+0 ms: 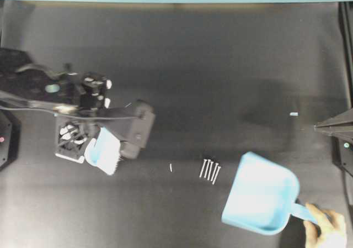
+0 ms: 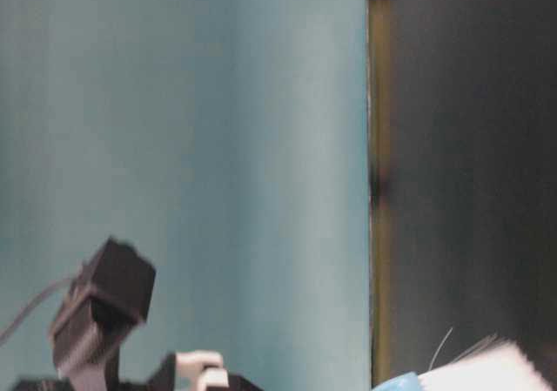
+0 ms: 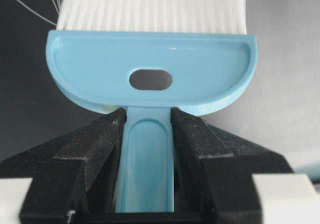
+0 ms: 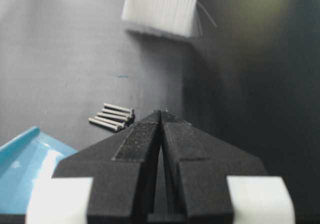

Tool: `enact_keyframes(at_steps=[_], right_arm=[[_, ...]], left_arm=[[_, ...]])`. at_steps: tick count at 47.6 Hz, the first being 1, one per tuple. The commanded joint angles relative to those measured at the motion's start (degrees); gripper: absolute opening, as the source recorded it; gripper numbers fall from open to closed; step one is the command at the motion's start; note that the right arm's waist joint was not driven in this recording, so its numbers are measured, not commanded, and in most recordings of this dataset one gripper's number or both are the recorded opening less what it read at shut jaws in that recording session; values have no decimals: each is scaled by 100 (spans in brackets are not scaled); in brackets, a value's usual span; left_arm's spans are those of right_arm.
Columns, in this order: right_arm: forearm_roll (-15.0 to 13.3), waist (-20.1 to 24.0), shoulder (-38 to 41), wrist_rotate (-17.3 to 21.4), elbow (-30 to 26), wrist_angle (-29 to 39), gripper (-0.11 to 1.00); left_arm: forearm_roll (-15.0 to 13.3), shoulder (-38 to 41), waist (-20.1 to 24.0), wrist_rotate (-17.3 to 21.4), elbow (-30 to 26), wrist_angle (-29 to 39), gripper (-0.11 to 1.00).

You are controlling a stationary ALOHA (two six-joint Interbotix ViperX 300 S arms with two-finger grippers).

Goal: Hold the dustpan with a person, while the left arm uses a hand brush to gather the screws into the dustpan.
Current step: 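Carry the brush with the left gripper behind the screws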

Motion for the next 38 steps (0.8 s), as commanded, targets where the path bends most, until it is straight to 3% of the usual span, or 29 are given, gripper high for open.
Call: enact_keyframes(at_steps=[1,17,38], right_arm=[[9,0,53,9,-26,-62,0],[9,0,44,9,-26,-62,0],[9,0,26,9,-26,-53,0]], left_arm=[[35,211,-26,35,-501,79,31],[35,1380,-237,272,-1081,-633,31],[26,1556,-264,272,-1099,-1688,30]])
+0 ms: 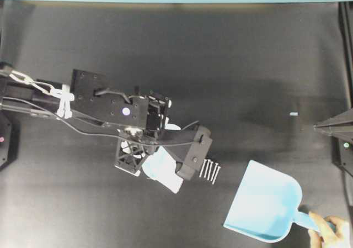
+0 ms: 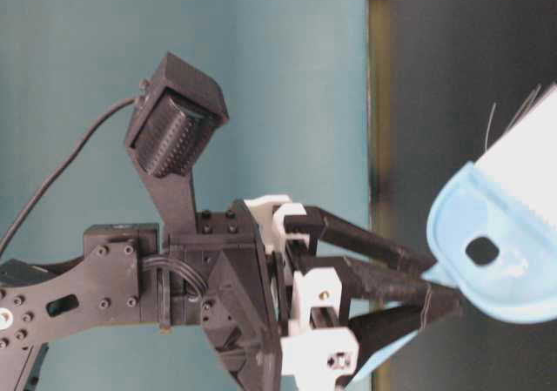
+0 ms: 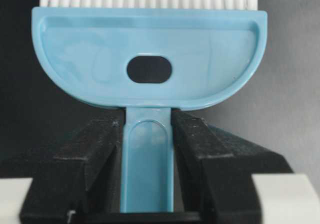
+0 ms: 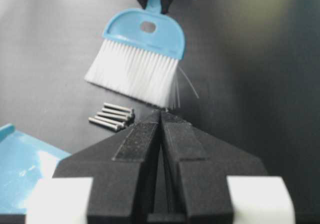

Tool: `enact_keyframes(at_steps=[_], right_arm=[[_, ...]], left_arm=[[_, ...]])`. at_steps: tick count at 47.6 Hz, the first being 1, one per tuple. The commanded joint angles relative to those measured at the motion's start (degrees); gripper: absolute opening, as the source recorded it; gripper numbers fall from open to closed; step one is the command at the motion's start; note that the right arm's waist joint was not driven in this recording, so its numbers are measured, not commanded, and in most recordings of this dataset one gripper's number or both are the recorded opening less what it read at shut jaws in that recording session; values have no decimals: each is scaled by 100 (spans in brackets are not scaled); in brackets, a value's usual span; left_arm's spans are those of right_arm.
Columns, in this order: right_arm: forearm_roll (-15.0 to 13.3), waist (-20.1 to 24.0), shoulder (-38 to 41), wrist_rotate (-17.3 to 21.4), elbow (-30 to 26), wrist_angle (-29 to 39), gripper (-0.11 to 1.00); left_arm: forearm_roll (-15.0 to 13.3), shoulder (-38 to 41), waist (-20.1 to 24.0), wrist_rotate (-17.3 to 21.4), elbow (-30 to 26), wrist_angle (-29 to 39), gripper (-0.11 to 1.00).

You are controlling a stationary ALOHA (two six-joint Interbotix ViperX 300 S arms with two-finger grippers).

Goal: Hold the dustpan with a person, while the left arm uses a hand brush to gather the screws into the dustpan.
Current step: 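Carry the brush with the left gripper behind the screws, then sweep the screws with the brush toward the held dustpan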

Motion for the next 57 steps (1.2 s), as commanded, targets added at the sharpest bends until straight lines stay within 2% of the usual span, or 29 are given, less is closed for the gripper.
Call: enact_keyframes(at_steps=[1,13,23,36,47,57], right_arm=[[0,0,26,9,-35,-53,0],[0,0,26,18,-35,-53,0],[0,0,26,9,-35,-62,0],[9,0,18,9,-35,-62,0],[9,0,18,9,-35,-53,0],[9,0,18,9,-35,-62,0]], left_arm=[[0,35,-18,-9,-62,-176,31],[-26,360,-62,-18,-176,-448,31],[-26,686,-141,-26,-492,-861,30],[-35,1116,-308,35,-1169,-1441,31],[-35,1433,-439,70,-1749,-1477,30],[-35,1608,-536,325,-2197,-1485,31]])
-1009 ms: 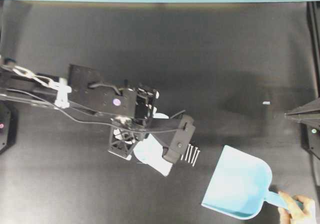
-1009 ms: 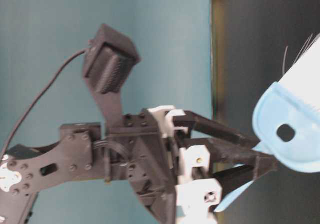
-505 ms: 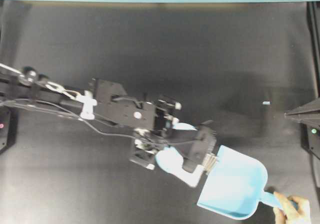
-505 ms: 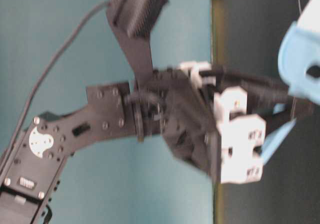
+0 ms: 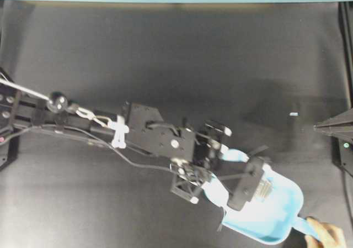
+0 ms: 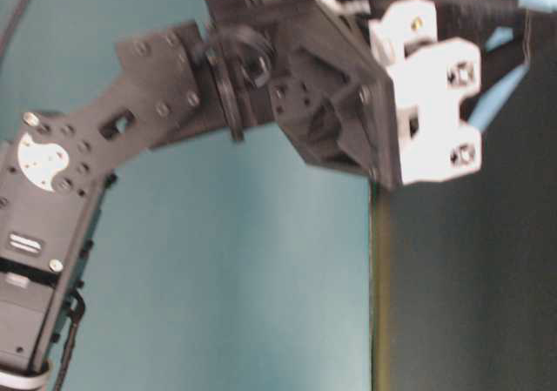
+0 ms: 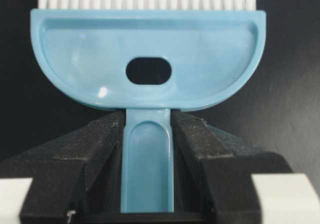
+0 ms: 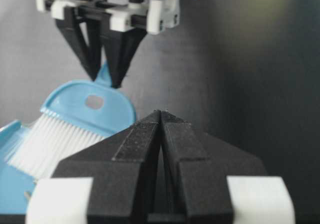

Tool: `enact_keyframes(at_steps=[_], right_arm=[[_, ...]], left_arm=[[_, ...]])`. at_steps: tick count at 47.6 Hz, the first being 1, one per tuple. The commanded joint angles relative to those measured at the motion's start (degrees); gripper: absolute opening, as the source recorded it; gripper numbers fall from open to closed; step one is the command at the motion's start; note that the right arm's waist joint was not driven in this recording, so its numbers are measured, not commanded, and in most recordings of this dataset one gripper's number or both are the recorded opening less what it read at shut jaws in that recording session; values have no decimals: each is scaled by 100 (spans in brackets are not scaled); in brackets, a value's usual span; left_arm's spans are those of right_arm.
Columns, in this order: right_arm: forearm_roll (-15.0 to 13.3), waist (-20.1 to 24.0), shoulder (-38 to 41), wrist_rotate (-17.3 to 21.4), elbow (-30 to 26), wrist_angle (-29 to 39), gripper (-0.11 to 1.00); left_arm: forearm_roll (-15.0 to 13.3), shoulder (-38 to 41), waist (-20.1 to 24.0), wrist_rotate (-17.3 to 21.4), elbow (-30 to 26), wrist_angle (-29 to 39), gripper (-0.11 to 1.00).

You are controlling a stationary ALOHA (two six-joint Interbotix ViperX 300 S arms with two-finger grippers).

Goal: Hold the dustpan with a person, while the left arm uses a hand brush to gather the screws into the dustpan.
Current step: 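Sweep the screws with the brush toward the held dustpan, then lift the brush with the left gripper away from the dustpan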

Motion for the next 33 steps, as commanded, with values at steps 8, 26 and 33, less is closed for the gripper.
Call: enact_keyframes(at_steps=[8,26,33], right_arm=[[-9,0,26,9,-35,-53,0],[0,0,26,9,-35,-53,0],[-9,0,26,9,-35,-62,0]], left_arm=[[-9,123,-53,141,-606,-387,31],[-9,-589,53,88,-413,-1169,30],[-9,-1318,167,35,246,-1283,31]])
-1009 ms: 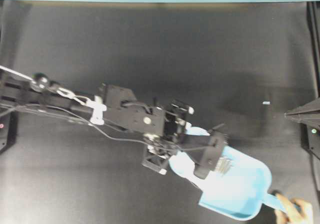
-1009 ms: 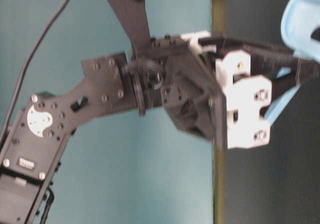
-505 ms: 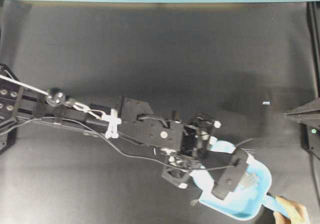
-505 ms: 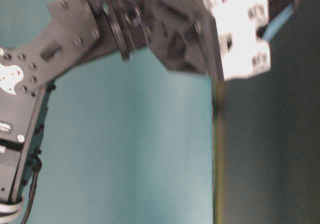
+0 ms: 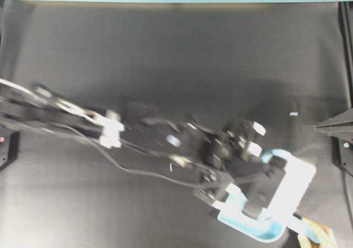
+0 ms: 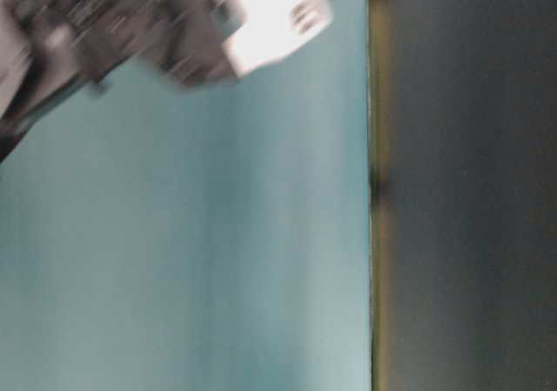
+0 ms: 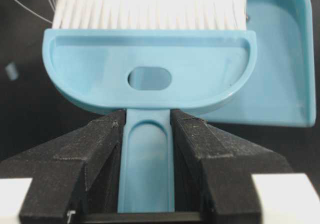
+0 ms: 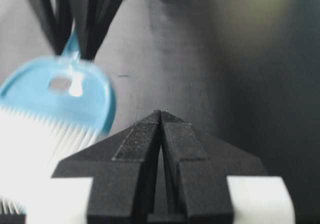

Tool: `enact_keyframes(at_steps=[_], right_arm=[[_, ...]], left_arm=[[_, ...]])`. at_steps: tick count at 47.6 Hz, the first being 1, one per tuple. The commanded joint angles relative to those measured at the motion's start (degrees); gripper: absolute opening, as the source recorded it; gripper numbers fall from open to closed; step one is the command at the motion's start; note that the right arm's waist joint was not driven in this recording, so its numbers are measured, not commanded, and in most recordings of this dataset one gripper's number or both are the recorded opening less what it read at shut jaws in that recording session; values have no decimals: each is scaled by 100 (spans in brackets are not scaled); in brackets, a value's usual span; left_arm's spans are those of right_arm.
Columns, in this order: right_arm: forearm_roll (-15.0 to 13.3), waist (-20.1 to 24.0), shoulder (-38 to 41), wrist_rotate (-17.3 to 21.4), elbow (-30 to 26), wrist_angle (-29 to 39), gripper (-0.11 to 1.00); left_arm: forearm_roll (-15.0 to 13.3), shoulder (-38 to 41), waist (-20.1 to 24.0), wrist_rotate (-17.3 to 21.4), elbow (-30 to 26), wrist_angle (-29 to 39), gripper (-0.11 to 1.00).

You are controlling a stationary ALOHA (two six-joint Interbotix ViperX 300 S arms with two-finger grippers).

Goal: Hold the dustpan with a person, while the left arm uses a hand brush to gather the screws into the dustpan.
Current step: 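Lift the brush with the left gripper away from the dustpan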

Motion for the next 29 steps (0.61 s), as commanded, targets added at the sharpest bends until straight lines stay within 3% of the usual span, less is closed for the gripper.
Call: enact_keyframes(at_steps=[1,20,29], right_arm=[[0,0,26,9,-35,-62,0],[0,0,26,9,-35,-53,0],[-9,0,26,9,-35,-62,0]], left_arm=[[-9,-738,123,-35,439,-158,31],[-9,-2338,352,-756,3032,-1257,31],[-9,-2883,413,-1037,3929,-1714,31]])
